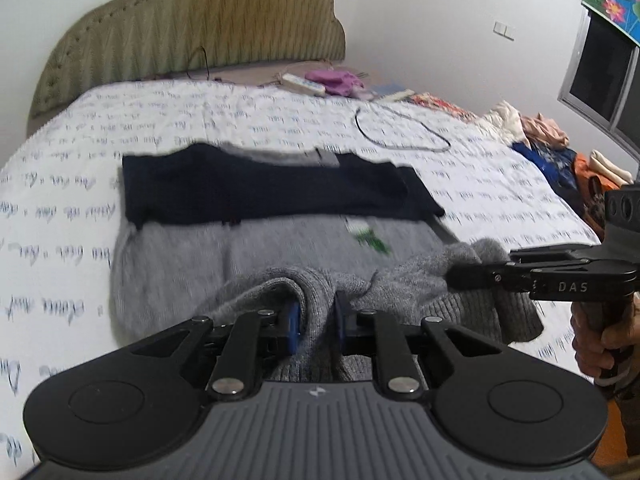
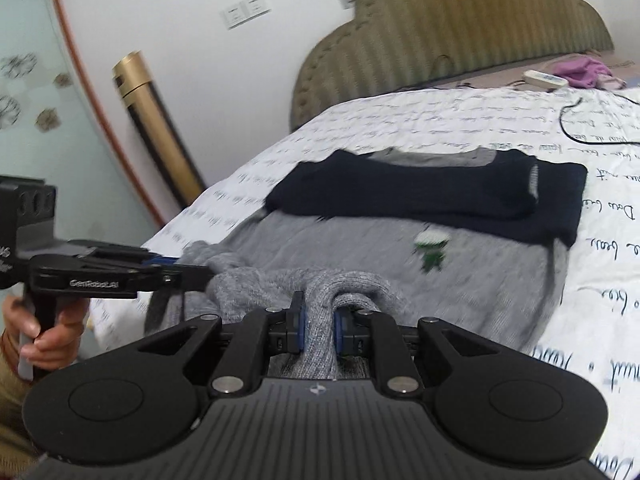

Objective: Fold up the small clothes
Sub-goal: 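Lift the hem with both tools and fold it toward the collar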

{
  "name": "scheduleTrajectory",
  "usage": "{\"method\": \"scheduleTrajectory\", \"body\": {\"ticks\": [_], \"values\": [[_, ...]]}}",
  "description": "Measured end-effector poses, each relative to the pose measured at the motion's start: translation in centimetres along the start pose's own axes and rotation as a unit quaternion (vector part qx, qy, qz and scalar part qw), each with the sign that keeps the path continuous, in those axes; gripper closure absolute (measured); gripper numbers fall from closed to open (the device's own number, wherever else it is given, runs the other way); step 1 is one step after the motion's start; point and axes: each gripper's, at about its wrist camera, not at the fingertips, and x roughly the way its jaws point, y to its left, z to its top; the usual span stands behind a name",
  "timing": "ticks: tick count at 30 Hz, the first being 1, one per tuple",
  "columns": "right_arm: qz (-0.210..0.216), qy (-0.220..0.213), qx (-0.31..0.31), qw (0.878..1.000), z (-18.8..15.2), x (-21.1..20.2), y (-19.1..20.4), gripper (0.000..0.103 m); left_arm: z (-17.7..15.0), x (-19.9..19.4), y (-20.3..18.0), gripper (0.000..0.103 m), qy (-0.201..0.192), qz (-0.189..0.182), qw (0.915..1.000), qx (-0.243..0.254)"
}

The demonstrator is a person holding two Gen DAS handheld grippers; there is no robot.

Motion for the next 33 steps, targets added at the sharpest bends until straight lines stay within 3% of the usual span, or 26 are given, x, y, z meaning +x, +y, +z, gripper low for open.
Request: {"method": "scheduleTrajectory", "body": {"ticks": [11, 17, 21, 25, 30, 33], "values": [[-0.022, -0.040, 0.051, 0.998, 4.1, 3.4, -4.6, 0.085, 6.0, 4.8, 1.9, 0.086, -0.004, 0.023, 0.9997, -0.009], [-0.048, -0.044, 0.068, 0.996, 6.9, 6.0, -7.3, 0.085, 9.3, 8.1, 3.3, 0.086, 0.035, 0.033, 0.9983, -0.033], [-0.070, -0.040, 0.083, 0.993, 8.0, 8.0, -9.3, 0.085, 11.4, 11.1, 3.6, 0.086, 0.061, 0.089, 0.9941, 0.008], [-0.074, -0.038, 0.128, 0.988, 8.6, 10.4, -12.4, 0.085, 11.9, 15.0, 5.3, 0.086, 0.079, 0.117, 0.9900, 0.002], [-0.073, 0.001, 0.196, 0.978, 7.8, 12.9, -16.1, 0.077, 11.3, 17.2, 8.4, 0.086, 0.079, 0.081, 0.9912, -0.068], [-0.045, 0.002, 0.196, 0.980, 7.1, 12.0, -16.3, 0.064, 10.7, 16.2, 9.3, 0.086, 0.074, 0.058, 0.9919, -0.086]]}}
